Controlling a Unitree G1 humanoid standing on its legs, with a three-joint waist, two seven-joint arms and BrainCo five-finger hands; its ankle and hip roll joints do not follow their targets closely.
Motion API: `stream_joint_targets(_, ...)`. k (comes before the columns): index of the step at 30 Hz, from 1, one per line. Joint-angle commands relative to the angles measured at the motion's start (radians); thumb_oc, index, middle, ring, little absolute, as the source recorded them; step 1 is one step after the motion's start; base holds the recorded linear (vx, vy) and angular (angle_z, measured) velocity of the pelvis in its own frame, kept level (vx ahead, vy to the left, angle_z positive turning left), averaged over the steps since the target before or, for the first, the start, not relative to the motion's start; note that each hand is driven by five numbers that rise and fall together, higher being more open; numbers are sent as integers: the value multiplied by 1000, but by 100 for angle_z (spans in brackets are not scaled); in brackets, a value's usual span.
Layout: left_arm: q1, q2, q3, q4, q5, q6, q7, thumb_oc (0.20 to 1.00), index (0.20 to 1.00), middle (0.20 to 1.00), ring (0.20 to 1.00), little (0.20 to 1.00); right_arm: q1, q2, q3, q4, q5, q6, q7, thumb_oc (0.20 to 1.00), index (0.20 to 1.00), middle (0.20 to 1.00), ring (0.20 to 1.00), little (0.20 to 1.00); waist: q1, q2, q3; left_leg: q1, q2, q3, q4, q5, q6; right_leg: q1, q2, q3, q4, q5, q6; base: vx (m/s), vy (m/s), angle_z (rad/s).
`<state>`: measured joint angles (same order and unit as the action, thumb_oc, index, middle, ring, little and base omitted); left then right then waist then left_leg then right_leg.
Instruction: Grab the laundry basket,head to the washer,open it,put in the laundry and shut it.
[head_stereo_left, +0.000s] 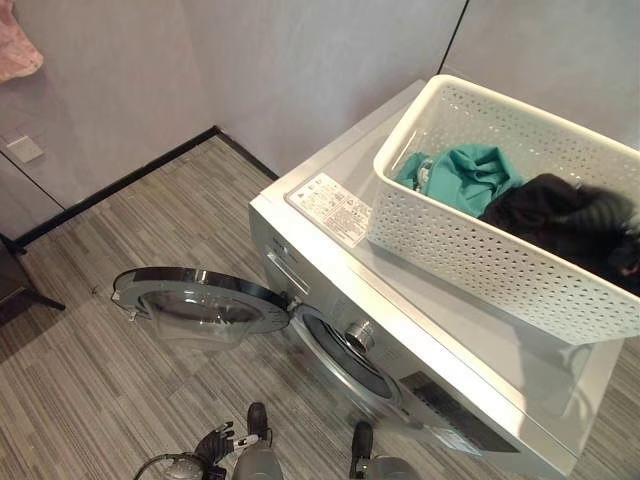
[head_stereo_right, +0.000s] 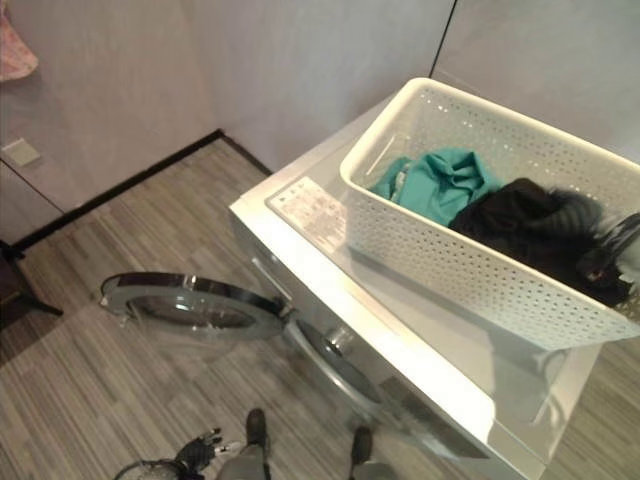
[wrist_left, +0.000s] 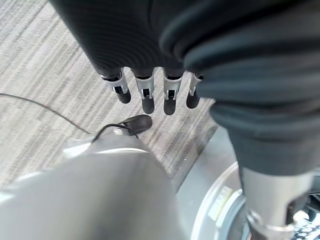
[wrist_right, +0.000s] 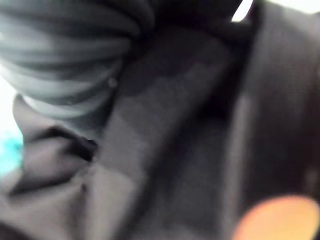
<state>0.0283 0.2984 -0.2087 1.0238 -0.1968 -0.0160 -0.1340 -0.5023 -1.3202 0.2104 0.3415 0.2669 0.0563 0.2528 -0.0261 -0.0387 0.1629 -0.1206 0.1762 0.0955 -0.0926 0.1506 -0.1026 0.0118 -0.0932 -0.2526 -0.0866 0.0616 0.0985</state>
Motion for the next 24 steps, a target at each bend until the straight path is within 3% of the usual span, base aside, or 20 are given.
stream_joint_targets(1, -23, 44, -7, 43, -29, -17, 7, 1000, 1000, 1000, 1000, 1000, -73, 0, -94, 13, 100, -70, -148, 200, 200, 200, 200, 200, 22, -87, -61, 144, 58, 34, 5, -151, -46, -64, -108, 89, -1, -9, 72, 0, 0, 0)
stream_joint_targets(2, -26, 42, 0, 66, -33, -15, 17, 1000, 1000, 1000, 1000, 1000, -134, -7, -131, 7, 120, -89, -203, 200, 200, 200, 200, 200, 19, -88, -77, 153, 56, 40, 6, -157, -44, -62, -108, 96, -1, -8, 72, 15, 35, -1)
stream_joint_targets(7, -19, 34, 23, 88, -41, -15, 36, 1000, 1000, 1000, 1000, 1000, -261, -13, -124, -9, 128, -108, -278, 200, 200, 200, 200, 200, 16, -86, -98, 176, 56, 56, 6, -168, -42, -59, -108, 109, -1, -2, 74, 7, 17, -14)
stream_joint_targets(12, -23, 26, 42, 125, -38, -13, 63, 1000, 1000, 1000, 1000, 1000, -439, -3, -78, -16, -27, -88, -399, 200, 200, 200, 200, 200, 13, -83, -116, 198, 54, 68, 6, -182, -35, -55, -111, 123, -1, 4, 76, 13, 17, -15)
stream_joint_targets(14, -30, 18, 35, 143, -20, -12, 89, 1000, 1000, 1000, 1000, 1000, -545, 18, -70, -38, -192, -60, -504, 200, 200, 200, 200, 200, 13, -78, -126, 203, 52, 60, 5, -191, -28, -49, -115, 121, -1, 11, 75, 8, 5, -2)
stream_joint_targets(16, -33, 15, 22, 145, -7, -19, 101, 1000, 1000, 1000, 1000, 1000, -583, 33, -72, -44, -269, -48, -548, 200, 200, 200, 200, 200, 15, -76, -128, 204, 49, 55, 5, -196, -24, -48, -118, 116, -1, 16, 76, 0, 0, 0)
stream_joint_targets(24, -37, 47, -28, -15, -10, -60, 135, 1000, 1000, 1000, 1000, 1000, -726, 75, 5, 8, -432, -3, -633, 200, 200, 200, 200, 200, 27, -81, -125, 212, 44, 45, 7, -207, -11, -47, -128, 107, -1, 38, 79, 0, 0, 0)
